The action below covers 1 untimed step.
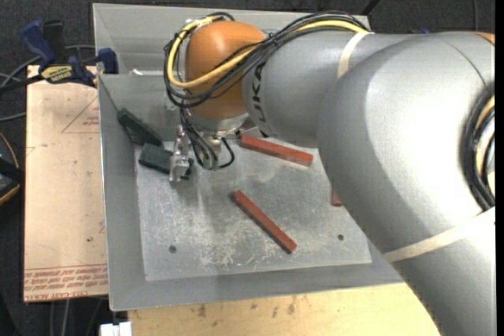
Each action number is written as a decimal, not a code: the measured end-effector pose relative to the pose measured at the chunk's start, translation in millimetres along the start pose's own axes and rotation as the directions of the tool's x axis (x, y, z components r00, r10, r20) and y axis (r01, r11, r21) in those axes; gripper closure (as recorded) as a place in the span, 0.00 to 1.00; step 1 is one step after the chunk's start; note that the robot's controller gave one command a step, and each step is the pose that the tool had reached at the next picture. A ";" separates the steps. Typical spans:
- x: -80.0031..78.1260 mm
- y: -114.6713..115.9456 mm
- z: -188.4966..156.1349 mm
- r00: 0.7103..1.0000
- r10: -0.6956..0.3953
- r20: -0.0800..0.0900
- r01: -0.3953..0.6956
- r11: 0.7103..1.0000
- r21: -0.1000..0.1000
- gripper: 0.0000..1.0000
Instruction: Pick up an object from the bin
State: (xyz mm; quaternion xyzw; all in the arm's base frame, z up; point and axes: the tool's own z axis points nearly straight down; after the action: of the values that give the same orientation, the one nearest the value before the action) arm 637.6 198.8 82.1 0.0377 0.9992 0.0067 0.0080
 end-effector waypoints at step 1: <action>0.0 -0.1 0.0 1.000 0.000 0.000 0.000 1.000 0.000 1.00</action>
Offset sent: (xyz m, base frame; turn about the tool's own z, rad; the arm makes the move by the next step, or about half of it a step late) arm 0.0126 -0.0053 0.0529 -0.0099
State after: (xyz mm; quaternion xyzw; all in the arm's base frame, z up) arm 637.6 198.7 82.1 0.0379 0.9992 0.0069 0.0079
